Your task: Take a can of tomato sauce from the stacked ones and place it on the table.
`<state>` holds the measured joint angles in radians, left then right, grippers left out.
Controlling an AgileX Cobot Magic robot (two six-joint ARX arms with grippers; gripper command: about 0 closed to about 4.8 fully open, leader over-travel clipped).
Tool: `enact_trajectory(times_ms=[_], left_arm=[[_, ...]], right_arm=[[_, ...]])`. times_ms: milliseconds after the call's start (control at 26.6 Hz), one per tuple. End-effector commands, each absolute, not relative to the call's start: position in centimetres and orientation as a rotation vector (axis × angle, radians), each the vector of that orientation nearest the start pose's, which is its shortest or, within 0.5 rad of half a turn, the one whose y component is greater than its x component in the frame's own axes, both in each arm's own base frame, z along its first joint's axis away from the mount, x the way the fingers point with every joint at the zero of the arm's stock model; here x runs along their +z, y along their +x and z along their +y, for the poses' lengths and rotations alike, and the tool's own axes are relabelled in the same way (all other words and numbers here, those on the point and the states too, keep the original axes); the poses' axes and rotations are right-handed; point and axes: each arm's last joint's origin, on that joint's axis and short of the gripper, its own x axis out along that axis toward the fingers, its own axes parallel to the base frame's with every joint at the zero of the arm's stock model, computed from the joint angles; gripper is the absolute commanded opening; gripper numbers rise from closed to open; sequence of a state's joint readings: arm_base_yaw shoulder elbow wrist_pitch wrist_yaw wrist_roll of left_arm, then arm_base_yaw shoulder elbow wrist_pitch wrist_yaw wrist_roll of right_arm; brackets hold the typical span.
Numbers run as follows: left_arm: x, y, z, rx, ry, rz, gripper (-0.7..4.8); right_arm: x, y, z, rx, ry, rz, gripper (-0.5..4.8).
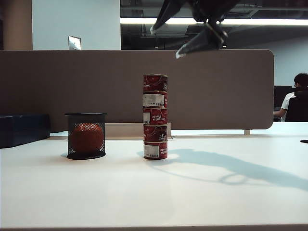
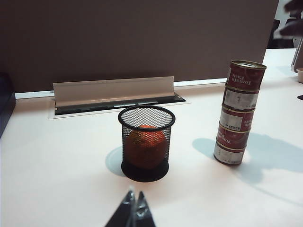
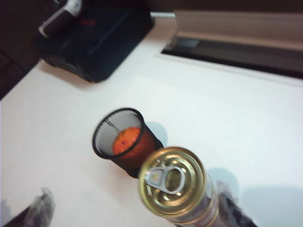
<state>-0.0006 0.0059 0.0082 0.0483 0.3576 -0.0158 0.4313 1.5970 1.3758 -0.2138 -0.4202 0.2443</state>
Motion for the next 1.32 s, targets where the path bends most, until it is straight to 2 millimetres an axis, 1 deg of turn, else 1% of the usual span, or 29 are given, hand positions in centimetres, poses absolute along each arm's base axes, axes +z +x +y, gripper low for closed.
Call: enact_trajectory(times_ms=[38,151,527,602,828,1167,1317], left_arm=[[17.3,9.5,-1.0,-0.362,0.000,-0.063,-0.06],[17.3,9.5,-1.0,-0.362,0.000,-0.063,-0.06],[17.1,9.5,-1.0,-0.363,-0.003,-0.044,-0.06],[17.0,9.5,-1.0,-0.363,-0.006,-0.030,-0.06],[16.9,9.5,-1.0,-0.363,-0.006,-0.026,-0.06],[16.9,9.5,-1.0,-0.362,-0.006,-0.026,-0.06],[16.9,9.5,-1.0,-0.363,-0.006,-0.026,-0.06]], right_arm=[[32.7,33.2,16.7,0.778,0.224,0.551,4.79],[31.7,34.2,17.2,0.778,0.225,0.563,4.79],[30.2,35.6,17.9,0.772,0.241,0.587,4.79],[30.3,35.7,18.3,0.779,0.238,0.584,4.79],[30.3,35.9,18.8,0.780,0.234,0.583,4.79],[29.0,36.2,19.6,0.775,0.226,0.619,4.79],[28.7,36.3,19.6,0.771,0.224,0.629,4.79]])
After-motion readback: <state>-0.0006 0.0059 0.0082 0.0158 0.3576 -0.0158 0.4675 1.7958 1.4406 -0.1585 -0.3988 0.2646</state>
